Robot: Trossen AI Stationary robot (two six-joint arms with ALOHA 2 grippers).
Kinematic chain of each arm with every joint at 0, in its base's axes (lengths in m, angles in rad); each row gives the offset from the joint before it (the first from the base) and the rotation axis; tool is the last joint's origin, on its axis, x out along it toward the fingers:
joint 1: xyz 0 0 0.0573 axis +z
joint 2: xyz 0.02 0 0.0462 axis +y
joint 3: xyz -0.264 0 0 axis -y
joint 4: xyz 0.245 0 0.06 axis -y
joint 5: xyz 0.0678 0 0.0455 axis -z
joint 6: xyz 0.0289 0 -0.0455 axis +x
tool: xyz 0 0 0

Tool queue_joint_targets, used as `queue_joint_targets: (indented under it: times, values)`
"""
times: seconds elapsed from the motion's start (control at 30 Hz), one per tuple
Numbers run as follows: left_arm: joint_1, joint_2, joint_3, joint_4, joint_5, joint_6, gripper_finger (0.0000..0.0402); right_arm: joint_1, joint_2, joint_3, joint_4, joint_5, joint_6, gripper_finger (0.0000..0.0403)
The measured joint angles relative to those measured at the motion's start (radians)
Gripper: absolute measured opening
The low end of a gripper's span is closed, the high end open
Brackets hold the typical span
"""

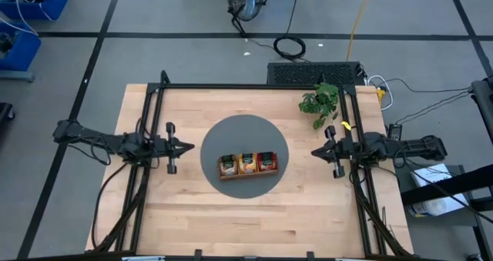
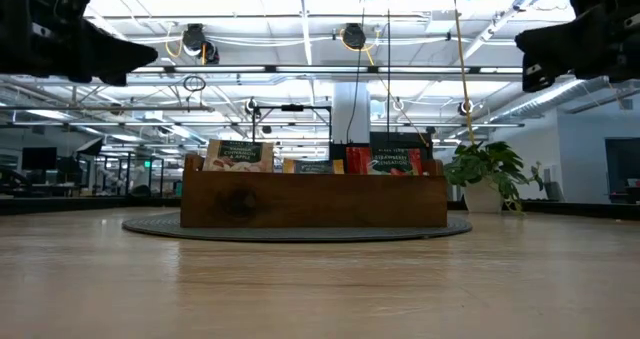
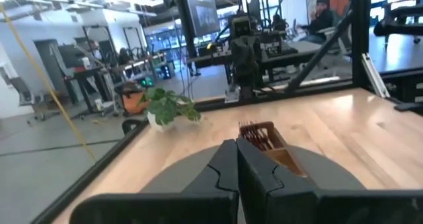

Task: Pick & Place Tea
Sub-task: Return to Home Position

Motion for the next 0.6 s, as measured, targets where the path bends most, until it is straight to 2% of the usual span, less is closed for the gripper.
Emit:
queue_joint_targets:
  times: [0.27, 0.6]
  values:
    - [0.003, 0.0, 0.0, -0.097, -0.003, -0.039, 0.0002, -0.017, 0.0, 0.0, -0.036, 0.0, 0.041, 0.0]
    - [0.016, 0.0, 0.0, -0.109, -0.003, -0.067, 0.0012, -0.017, 0.001, 0.0, -0.034, 0.0, 0.018, 0.0]
